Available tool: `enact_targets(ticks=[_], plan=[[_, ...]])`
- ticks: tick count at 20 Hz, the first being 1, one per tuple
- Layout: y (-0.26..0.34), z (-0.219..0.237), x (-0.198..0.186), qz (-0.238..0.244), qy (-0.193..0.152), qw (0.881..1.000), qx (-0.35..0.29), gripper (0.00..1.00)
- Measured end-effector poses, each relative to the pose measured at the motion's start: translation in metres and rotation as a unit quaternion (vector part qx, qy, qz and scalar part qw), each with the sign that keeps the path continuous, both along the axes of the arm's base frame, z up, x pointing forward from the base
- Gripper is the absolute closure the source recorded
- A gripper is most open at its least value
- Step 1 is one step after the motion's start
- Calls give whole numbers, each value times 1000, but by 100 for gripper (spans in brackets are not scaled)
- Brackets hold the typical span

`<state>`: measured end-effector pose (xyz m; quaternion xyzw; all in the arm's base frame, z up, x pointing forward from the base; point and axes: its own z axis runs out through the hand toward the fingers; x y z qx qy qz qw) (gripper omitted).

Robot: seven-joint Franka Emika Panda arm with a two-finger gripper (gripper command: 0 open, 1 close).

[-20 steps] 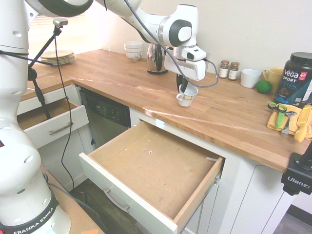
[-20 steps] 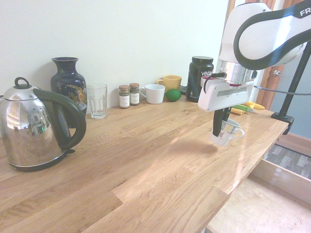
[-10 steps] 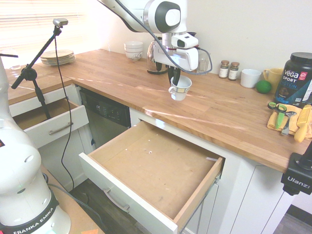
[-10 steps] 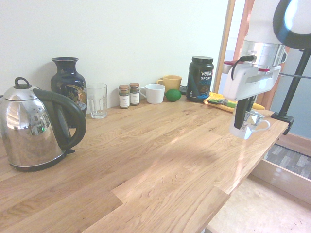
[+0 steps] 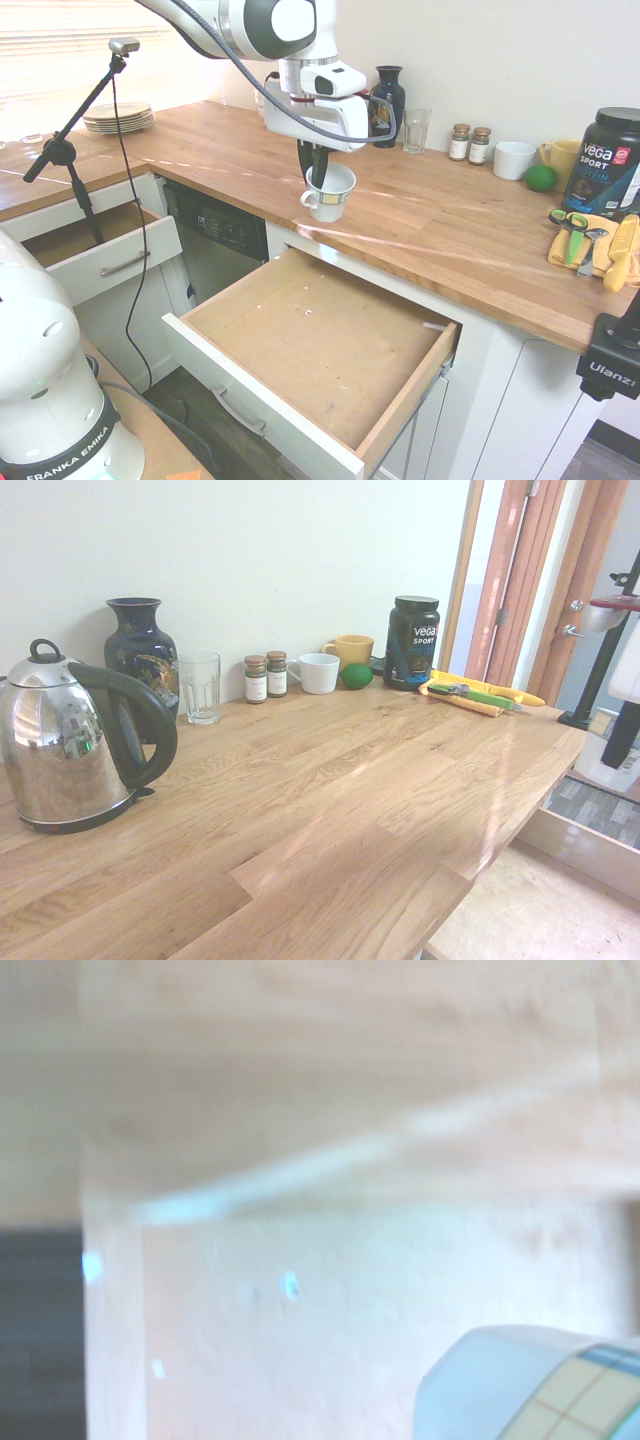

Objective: Put mug in the drawer

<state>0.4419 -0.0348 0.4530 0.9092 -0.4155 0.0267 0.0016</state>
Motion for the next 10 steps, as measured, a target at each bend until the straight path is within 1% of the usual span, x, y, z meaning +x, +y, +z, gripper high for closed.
enact_targets(ticks=[3,6,10], plan=[[-11,-21,-26,-5,10,1000,2,100],[-18,-54,-44,-8,22,1000,5,100],[-22,-96,-63,-8,23,1000,9,100]])
